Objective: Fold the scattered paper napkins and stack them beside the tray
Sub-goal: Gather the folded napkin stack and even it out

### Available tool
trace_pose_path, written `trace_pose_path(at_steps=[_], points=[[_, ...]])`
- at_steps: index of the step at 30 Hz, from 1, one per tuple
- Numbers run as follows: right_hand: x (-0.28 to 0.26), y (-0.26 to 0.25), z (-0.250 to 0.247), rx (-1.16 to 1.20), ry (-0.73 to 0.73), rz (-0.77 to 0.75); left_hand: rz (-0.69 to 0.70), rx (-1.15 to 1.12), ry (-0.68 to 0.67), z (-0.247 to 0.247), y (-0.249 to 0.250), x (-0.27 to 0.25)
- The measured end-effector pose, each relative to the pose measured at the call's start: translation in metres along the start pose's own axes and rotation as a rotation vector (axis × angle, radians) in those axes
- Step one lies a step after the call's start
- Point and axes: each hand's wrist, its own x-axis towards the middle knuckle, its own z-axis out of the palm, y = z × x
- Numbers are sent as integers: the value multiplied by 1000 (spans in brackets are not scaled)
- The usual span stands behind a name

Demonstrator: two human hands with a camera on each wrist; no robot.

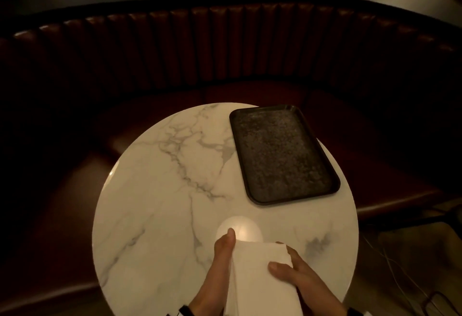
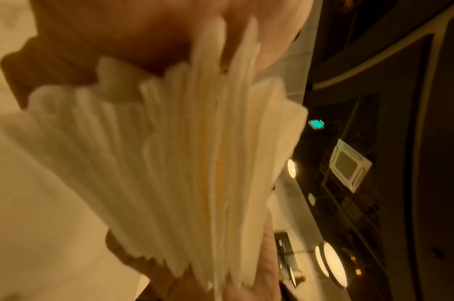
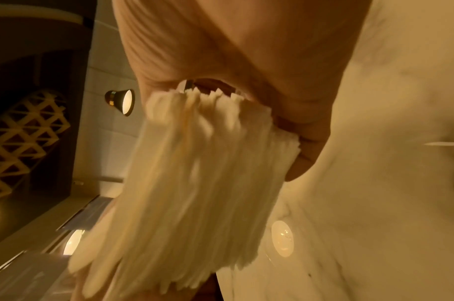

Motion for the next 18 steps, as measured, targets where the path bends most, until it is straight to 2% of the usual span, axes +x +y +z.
trace_pose_path(at_steps=[1,4,7,8,10,12,14,16,18], points=[[1,1,-1,-8,10,7,-5,35,18,2,3,5],[4,-1,0,-54,74,13,129,163,-52,-17,1,7],[6,-16,-2,41,131,31,16,-30,-63,-6,30,5],[5,-25,-2,114,150,44,-19,-117,-23,-5,37,6],[3,-42,1,315,159,49,23,-247,2,-9,38,9],[4,-52,6,494,160,62,94,-223,9,-1,35,10],[6,-54,15,592,214,-16,246,-84,-10,13,25,7],[4,-53,29,590,296,-99,355,28,14,28,19,12],[2,-49,42,617,329,-148,427,32,30,34,17,14]])
